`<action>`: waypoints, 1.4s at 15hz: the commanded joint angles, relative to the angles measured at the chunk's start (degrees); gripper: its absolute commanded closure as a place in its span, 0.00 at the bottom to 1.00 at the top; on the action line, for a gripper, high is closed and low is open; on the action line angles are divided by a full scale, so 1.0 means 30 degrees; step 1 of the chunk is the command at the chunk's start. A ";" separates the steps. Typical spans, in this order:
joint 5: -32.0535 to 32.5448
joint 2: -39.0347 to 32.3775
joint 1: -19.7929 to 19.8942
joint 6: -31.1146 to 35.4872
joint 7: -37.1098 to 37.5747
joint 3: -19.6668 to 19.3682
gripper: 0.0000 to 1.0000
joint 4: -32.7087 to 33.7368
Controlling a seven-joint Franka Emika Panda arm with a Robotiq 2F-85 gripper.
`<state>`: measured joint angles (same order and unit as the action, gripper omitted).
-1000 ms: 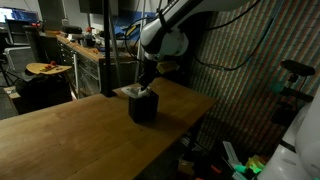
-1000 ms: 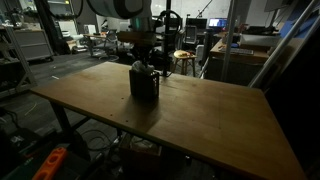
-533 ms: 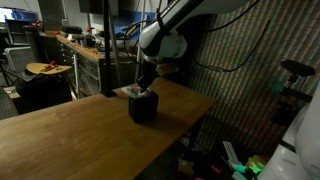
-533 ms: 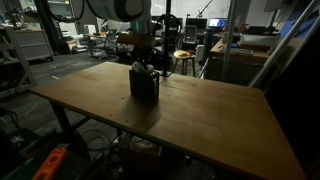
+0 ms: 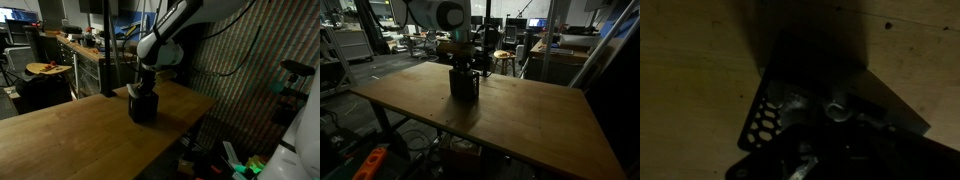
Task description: Put the white towel in the black box
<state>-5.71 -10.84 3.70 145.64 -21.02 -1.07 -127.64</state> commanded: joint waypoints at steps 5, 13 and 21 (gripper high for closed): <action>0.0730 -0.0792 0.0200 0.0177 0.0666 -0.0053 0.93 0.0262; 0.0318 0.0740 0.0571 -0.0205 0.0610 -0.0120 0.87 0.0118; 0.0784 0.2730 0.0539 -0.0568 0.0984 -0.0499 0.90 0.0486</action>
<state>-5.02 -5.31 5.72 145.30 -19.66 -2.23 -126.36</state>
